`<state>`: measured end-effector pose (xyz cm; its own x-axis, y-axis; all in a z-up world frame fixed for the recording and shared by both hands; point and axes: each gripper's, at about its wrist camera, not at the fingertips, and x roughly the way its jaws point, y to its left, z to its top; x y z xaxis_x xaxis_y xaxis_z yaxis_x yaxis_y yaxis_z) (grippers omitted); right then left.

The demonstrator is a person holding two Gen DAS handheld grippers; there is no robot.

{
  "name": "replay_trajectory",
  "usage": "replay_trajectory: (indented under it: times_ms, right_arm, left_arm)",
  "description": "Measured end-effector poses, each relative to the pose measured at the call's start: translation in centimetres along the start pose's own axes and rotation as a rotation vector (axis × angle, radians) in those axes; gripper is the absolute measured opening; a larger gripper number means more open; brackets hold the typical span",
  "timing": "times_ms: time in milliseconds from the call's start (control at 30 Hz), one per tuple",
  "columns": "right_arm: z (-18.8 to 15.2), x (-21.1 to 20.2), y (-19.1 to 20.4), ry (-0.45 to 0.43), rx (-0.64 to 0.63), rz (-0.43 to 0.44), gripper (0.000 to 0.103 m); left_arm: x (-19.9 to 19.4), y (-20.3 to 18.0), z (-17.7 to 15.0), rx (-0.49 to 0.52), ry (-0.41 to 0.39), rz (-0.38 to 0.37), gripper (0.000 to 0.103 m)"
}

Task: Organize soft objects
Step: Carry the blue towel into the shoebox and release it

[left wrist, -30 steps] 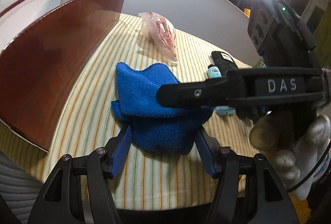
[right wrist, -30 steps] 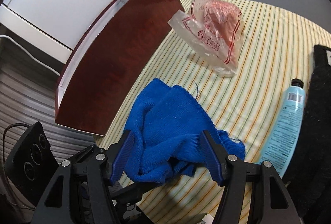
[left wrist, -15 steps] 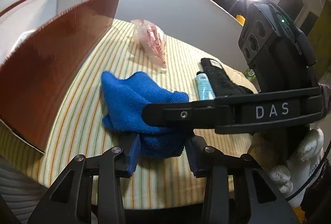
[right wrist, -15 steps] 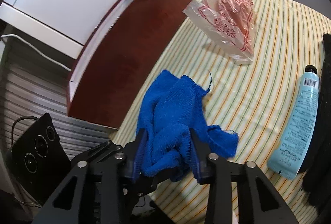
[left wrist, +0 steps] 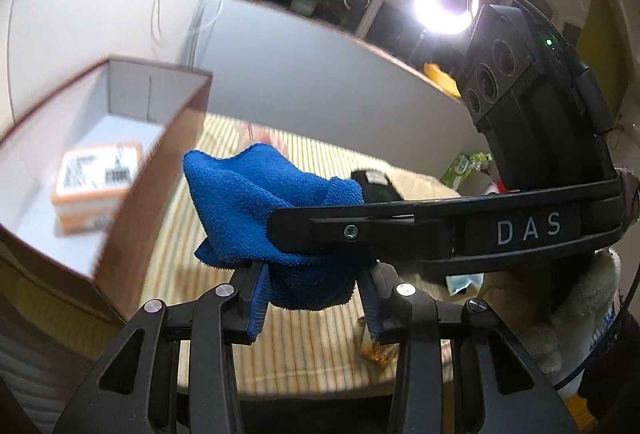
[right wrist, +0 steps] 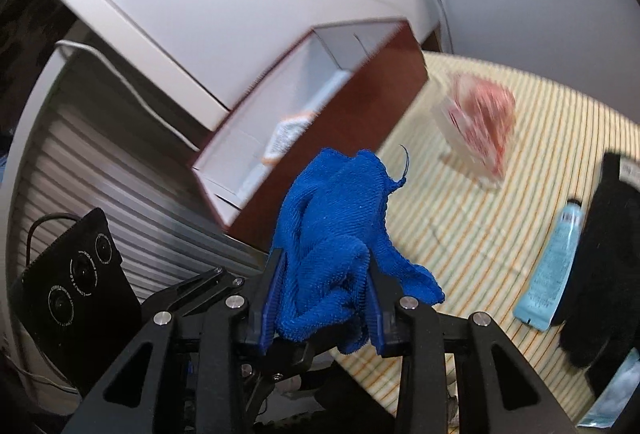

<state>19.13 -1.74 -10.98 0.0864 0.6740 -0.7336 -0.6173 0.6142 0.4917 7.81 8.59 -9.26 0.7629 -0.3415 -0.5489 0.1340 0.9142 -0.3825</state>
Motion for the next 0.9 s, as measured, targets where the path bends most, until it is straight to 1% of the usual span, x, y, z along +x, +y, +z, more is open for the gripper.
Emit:
replay_trajectory:
  times_ms: [200, 333, 433, 533, 667, 900]
  right_arm:
    - [3.1, -1.1, 3.9, -0.055, -0.081, 0.001, 0.033]
    - [6.0, -1.1, 6.5, -0.095, -0.126, 0.017, 0.033]
    - [8.0, -0.3, 8.0, -0.114, -0.151, 0.034, 0.033]
    - [10.0, 0.9, 8.7, -0.121, -0.159, 0.050, 0.033]
    - [12.3, 3.3, 8.8, -0.126, -0.153, 0.048, 0.033]
    - [15.4, 6.8, 6.9, -0.115, -0.122, 0.047, 0.033]
  left_arm:
    - [-3.0, 1.1, 3.4, 0.049, -0.067, 0.041, 0.037]
    - [-4.7, 2.6, 6.0, 0.072, -0.114, 0.091, 0.037]
    - [-5.3, 4.2, 7.7, 0.078, -0.131, 0.121, 0.037]
    - [-5.1, 6.0, 9.1, 0.068, -0.126, 0.136, 0.037]
    - [-3.8, 8.1, 10.6, 0.058, -0.107, 0.167, 0.037]
    - [-0.3, 10.8, 12.0, 0.068, -0.053, 0.225, 0.037]
